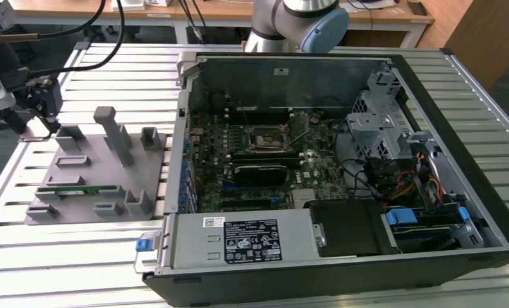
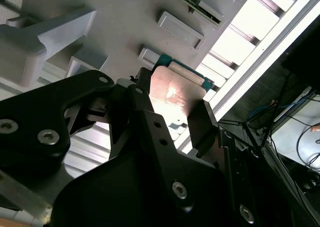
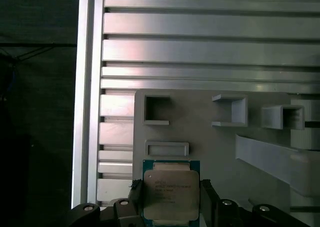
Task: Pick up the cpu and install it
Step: 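Pick up the cpu and move it towards the insertion slot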
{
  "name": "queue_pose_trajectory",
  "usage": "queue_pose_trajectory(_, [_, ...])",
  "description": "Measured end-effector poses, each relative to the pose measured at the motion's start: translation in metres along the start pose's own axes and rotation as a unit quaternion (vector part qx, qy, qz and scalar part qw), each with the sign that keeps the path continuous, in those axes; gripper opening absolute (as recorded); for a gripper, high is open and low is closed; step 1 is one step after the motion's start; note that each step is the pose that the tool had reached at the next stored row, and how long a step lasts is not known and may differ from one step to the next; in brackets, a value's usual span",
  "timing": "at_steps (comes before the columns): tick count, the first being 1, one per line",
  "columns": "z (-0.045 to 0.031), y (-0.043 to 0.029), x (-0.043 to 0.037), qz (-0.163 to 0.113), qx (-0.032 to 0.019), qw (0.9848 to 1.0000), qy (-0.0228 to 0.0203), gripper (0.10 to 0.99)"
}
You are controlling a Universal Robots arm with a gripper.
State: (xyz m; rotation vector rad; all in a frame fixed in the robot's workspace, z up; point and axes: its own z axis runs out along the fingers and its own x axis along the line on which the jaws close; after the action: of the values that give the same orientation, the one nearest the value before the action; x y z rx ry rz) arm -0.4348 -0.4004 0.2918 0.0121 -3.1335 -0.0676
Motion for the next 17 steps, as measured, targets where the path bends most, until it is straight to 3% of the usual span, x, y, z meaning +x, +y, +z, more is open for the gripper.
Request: queue_pose_trajectory(17, [-0.0105, 0.0010, 0.0000, 0.000, 0.0000, 1.0000, 0.0000, 0.541])
